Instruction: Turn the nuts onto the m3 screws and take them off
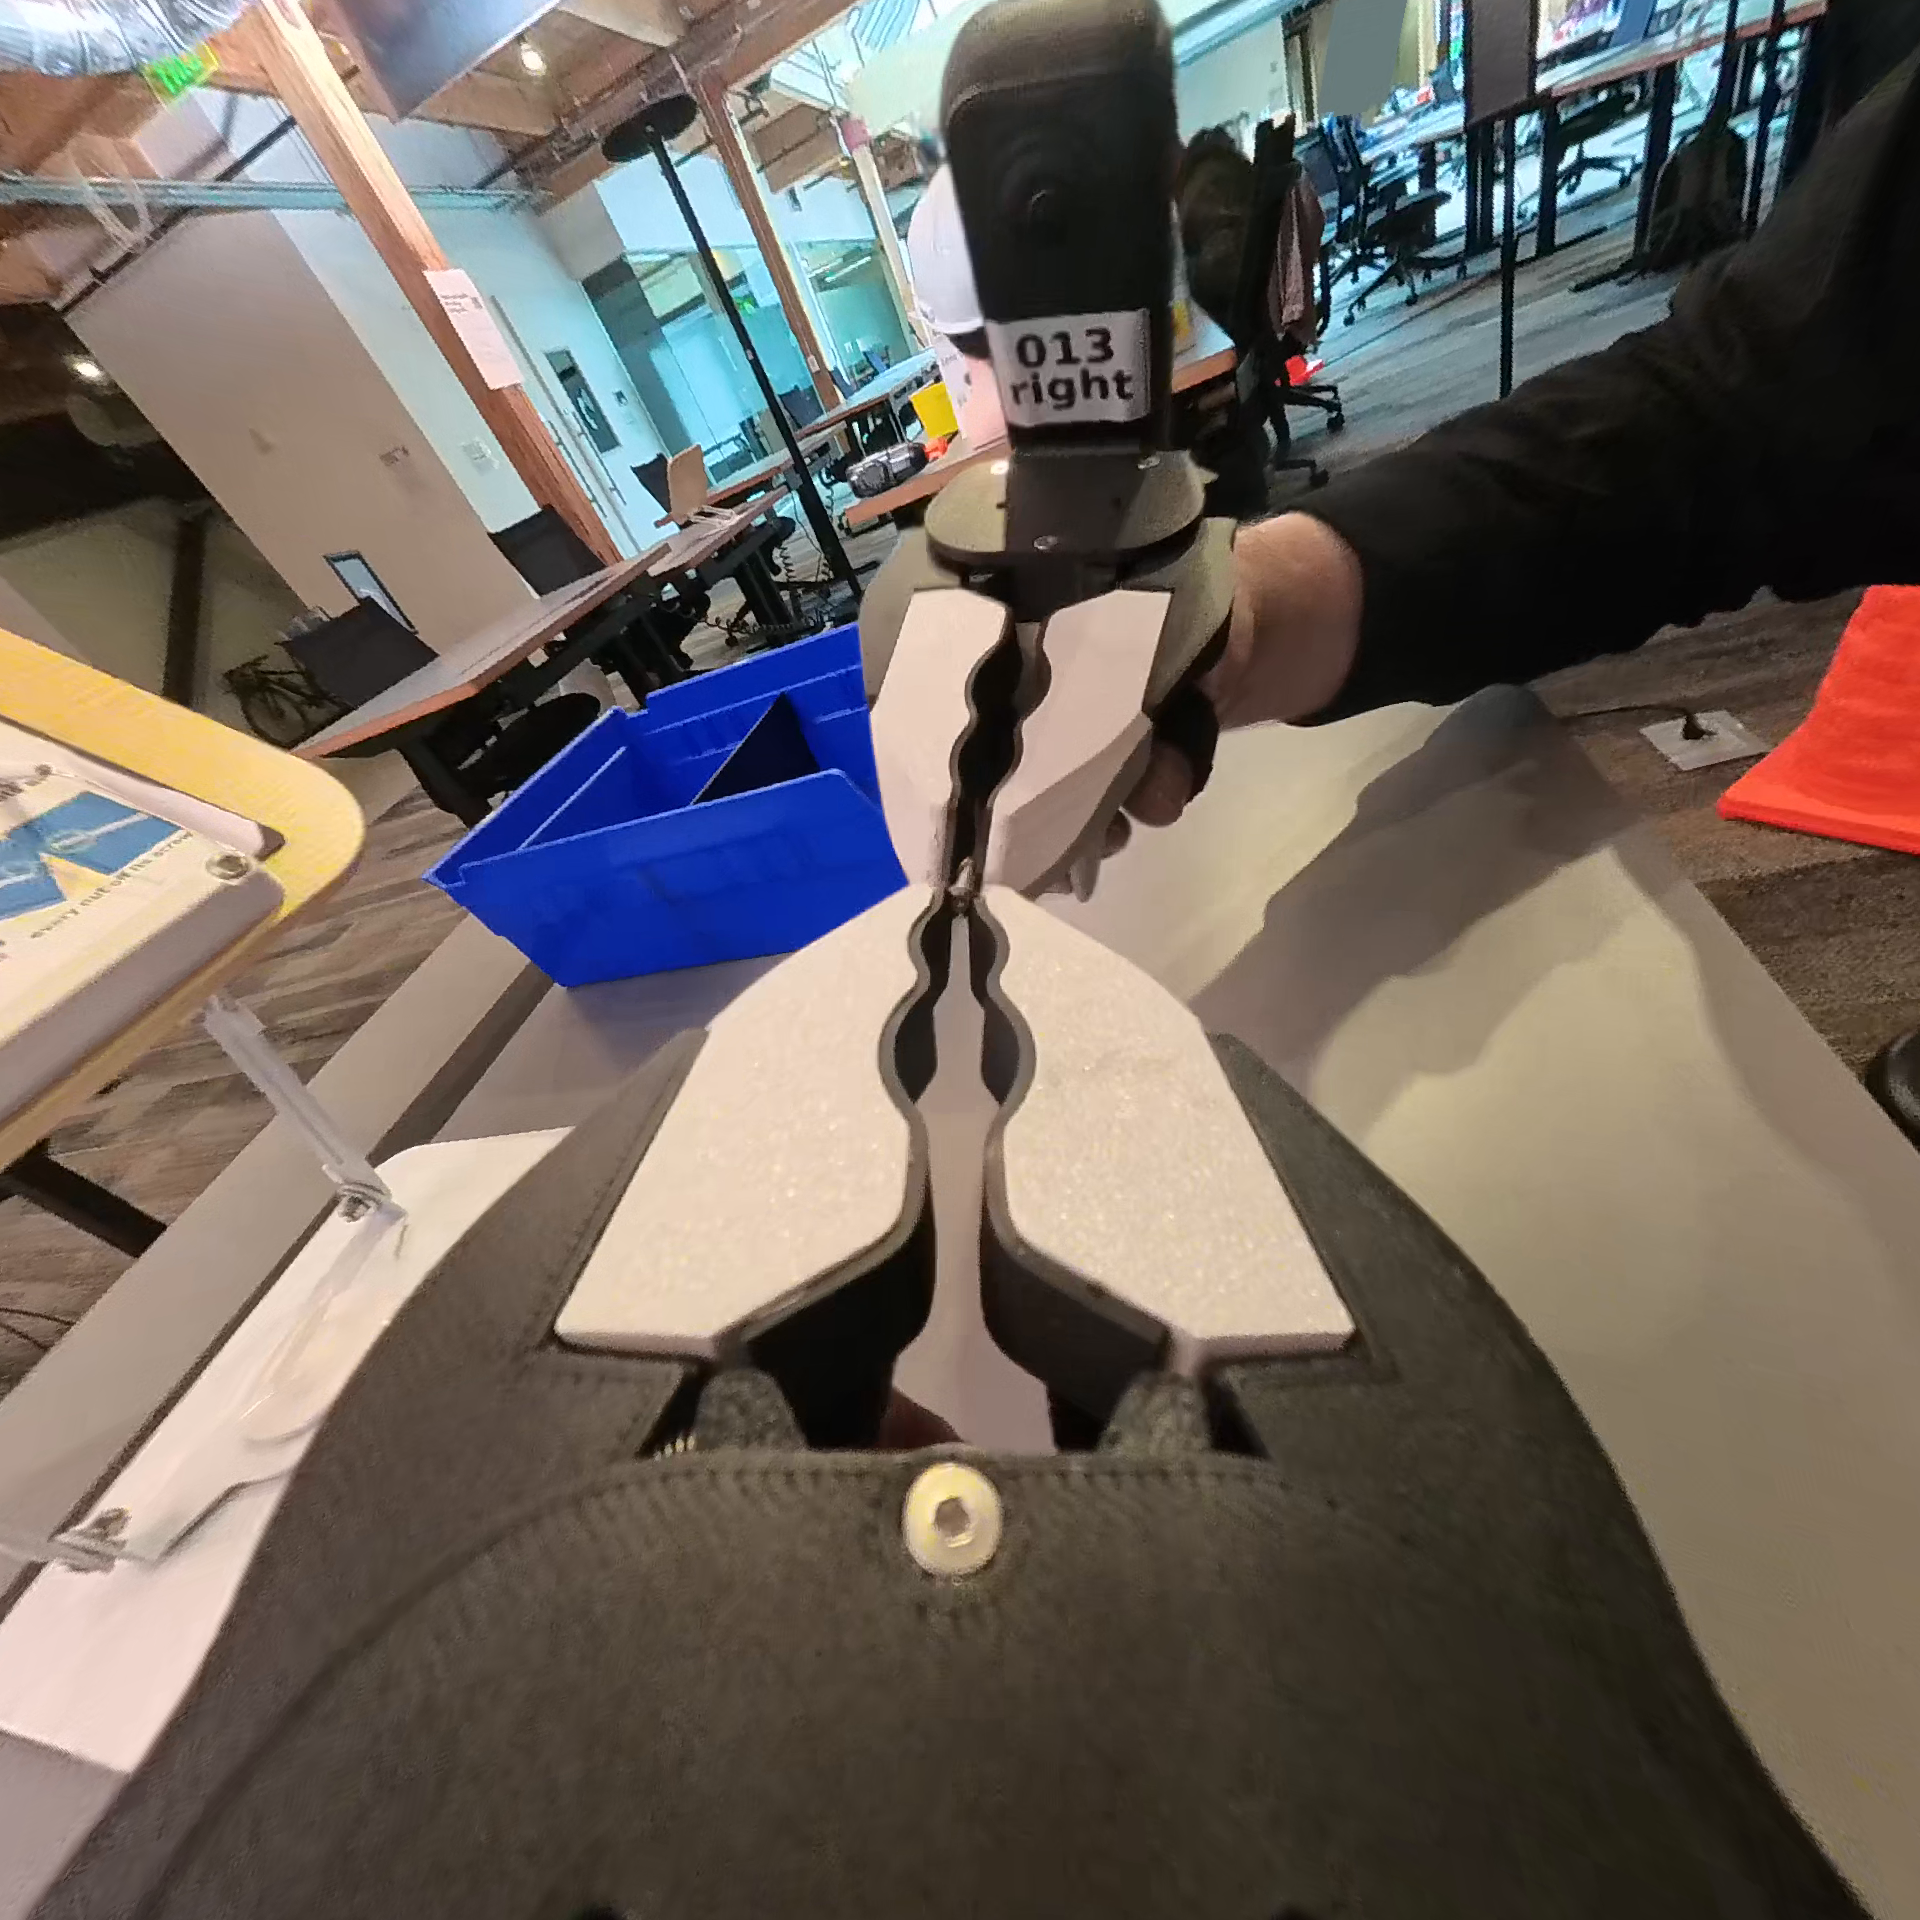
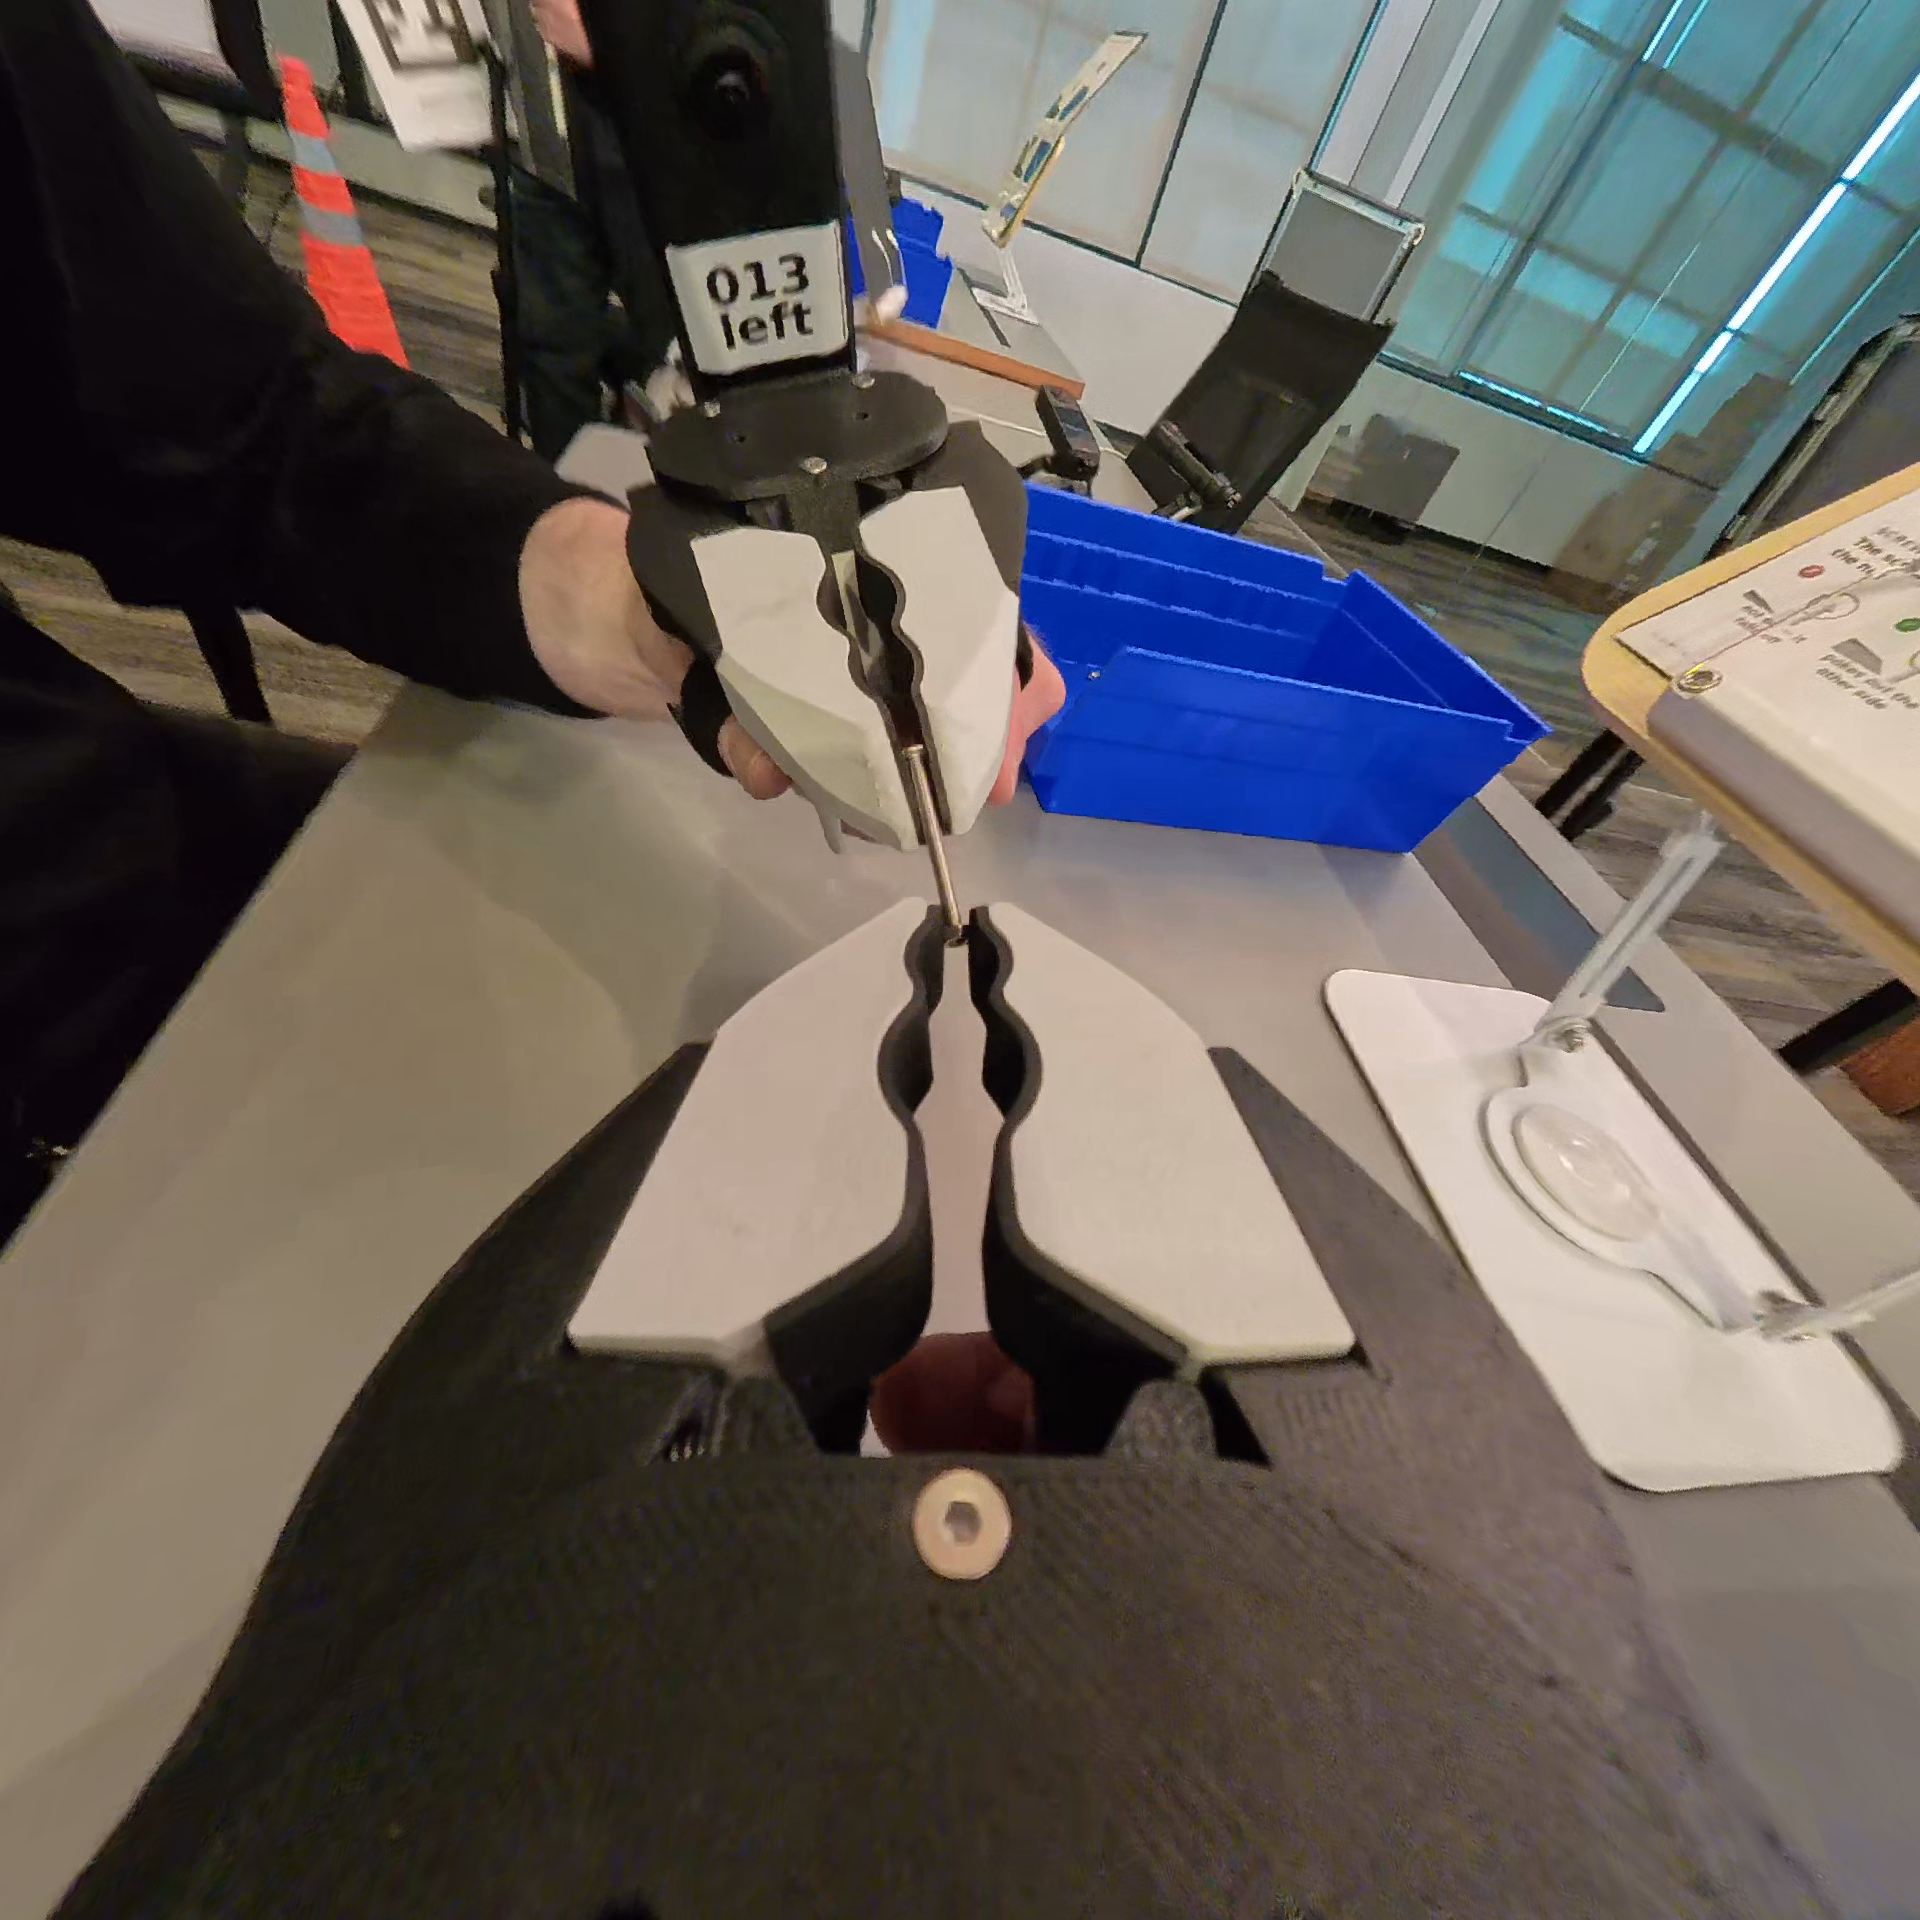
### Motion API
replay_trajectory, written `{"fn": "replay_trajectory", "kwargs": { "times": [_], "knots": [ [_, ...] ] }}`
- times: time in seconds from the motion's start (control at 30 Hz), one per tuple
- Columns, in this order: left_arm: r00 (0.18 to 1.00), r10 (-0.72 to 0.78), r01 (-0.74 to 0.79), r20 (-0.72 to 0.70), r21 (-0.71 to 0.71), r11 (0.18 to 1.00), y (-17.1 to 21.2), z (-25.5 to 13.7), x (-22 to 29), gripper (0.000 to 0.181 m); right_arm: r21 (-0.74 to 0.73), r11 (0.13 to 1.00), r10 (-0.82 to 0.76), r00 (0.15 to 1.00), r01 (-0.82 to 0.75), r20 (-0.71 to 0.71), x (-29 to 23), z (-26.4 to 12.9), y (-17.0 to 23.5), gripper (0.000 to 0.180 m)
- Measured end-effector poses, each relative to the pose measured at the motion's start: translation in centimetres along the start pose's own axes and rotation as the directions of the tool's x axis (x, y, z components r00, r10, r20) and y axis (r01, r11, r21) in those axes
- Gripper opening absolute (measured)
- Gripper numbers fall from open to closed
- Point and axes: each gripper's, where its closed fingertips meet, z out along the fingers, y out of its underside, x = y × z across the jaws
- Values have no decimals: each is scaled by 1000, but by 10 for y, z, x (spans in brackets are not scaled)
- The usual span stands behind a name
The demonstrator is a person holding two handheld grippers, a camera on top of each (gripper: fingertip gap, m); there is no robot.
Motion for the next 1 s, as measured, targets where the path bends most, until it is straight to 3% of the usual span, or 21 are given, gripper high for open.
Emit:
{"fn": "replay_trajectory", "kwargs": {
  "times": [0.1, 0.2, 0.5, 0.6, 0.67, 0.8, 0.87, 0.93, 1.0],
  "knots": [
    [998, -61, 61, -5, 28, 998, -1, 0, -2, 4, -14, 1000, -24, 1000, 23, -17, 1, 0, -1, 5],
    [1000, -14, 13, 11, 30, 999, -2, -1, -1, 11, -23, 1000, -20, 1000, 20, -7, 1, -1, -1, 5],
    [1000, 7, -7, 3, 18, 1000, -5, 1, 1, 3, -18, 1000, -9, 1000, 9, 7, -1, 0, -3, 5],
    [982, -184, 186, -36, 36, 982, -5, 1, 0, 3, -24, 996, -90, 995, 89, -40, 1, 0, -4, 5],
    [926, -370, 375, -79, 65, 925, -5, 0, -3, 3, -70, 968, -248, 962, 241, -115, 4, 1, -4, 5],
    [646, -723, 759, -245, 108, 642, -1, -5, -4, 3, -234, 775, -630, 748, 587, -209, 8, 5, -9, 5],
    [511, -807, 857, -295, 108, 503, 4, -7, -3, 3, -353, 572, -819, 534, 740, -208, 9, 7, -8, 5],
    [424, -844, 905, -328, 115, 410, 6, -9, -3, 2, -413, 471, -882, 412, 779, -228, 15, 8, -7, 5],
    [403, -849, 915, -341, 124, 384, 5, -12, -4, 2, -468, 366, -929, 291, 804, -227, 22, 3, -6, 5]
  ]
}}
